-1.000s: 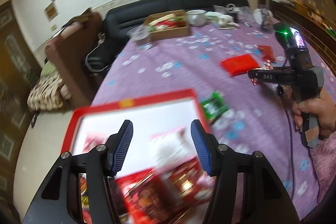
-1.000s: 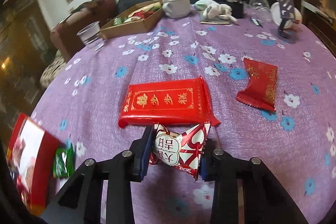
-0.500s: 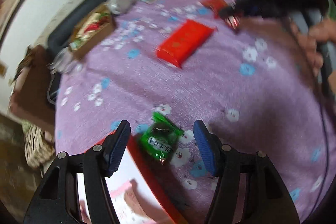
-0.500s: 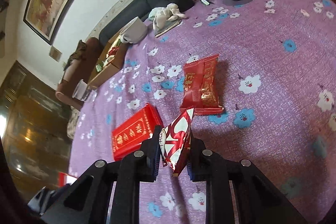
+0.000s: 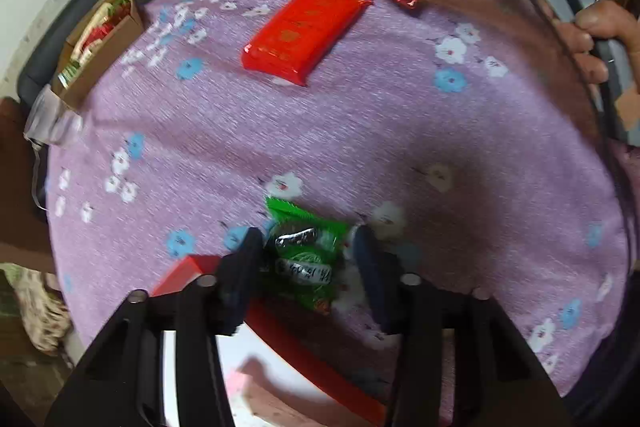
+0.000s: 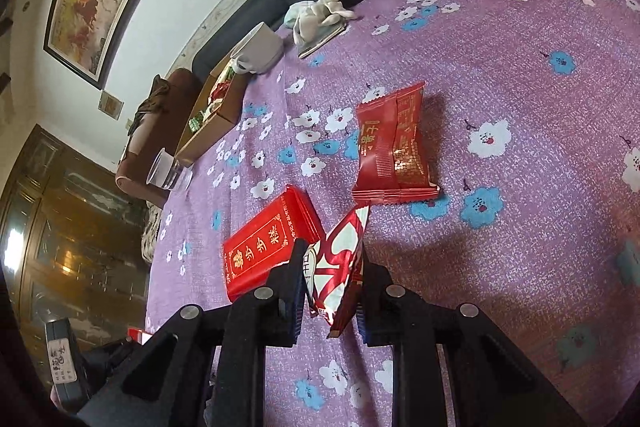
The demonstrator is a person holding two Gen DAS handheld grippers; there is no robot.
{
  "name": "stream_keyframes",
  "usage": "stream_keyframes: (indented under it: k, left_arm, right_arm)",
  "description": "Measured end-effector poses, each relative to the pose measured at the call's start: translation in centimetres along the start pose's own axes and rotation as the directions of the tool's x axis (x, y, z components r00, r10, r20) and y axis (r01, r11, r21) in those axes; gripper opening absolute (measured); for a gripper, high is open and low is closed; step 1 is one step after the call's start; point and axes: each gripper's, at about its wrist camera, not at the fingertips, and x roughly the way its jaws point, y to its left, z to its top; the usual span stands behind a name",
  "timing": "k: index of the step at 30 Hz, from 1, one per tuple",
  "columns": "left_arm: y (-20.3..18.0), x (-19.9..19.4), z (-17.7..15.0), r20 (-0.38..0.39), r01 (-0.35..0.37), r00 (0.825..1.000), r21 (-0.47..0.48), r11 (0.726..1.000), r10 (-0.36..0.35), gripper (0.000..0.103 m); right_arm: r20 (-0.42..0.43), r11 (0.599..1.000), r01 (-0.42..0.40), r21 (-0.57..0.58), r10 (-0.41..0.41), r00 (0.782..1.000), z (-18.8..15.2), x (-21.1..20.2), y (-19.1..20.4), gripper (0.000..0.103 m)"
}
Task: Organize snacks
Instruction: 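Grasp the green packet with the left tool while the right tool grasps the white-red wrapped candy, then carry both snacks over the white tray and open both tools to drop them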
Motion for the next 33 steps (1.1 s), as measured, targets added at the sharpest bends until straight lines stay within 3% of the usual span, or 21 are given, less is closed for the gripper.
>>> stream_keyframes:
  k: [6, 13, 16, 18, 29, 33]
  left_arm:
    - [-1.2, -0.3, -0.5, -0.007, 0.033, 0.999, 0.006, 0.999, -0.033, 0.026]
    - [-5.4, -1.2, -0.9, 0.026, 0.064, 0.998, -0.047, 0.997, -0.063, 0.026]
    - [-6.4, -1.4, -1.0, 0.047, 0.016, 0.999, -0.072, 0.997, -0.012, 0.026]
    - [-6.1, -1.4, -1.2, 0.057, 0.031, 0.998, -0.118, 0.993, -0.025, 0.023]
    - [-6.6, -2.4, -2.8, 0.15, 0.057, 0.989, -0.315, 0.947, -0.009, 0.02]
    - [-7.4, -4.1, -3.8, 0.205, 0.048, 0.978, -0.382, 0.923, 0.034, 0.017]
  right_arm:
    - [0.007, 1.0, 0.006, -0.001, -0.006, 1.0, 0.0, -0.1, 0.0, 0.021]
    - [0.01, 1.0, 0.002, -0.012, -0.002, 1.0, -0.1, -0.4, 0.2, 0.021]
    - [0.001, 1.0, 0.008, -0.028, -0.008, 1.0, -0.3, -0.3, 0.5, 0.021]
    - [-0.01, 0.999, 0.014, -0.037, -0.015, 1.0, -0.3, -0.1, 0.6, 0.021]
    - [-0.046, 0.994, -0.11, -0.001, 0.11, 0.993, -0.4, -0.2, 0.7, 0.021]
    - [-0.07, 0.983, -0.182, 0.027, 0.184, 0.981, -0.5, 0.0, 0.7, 0.02]
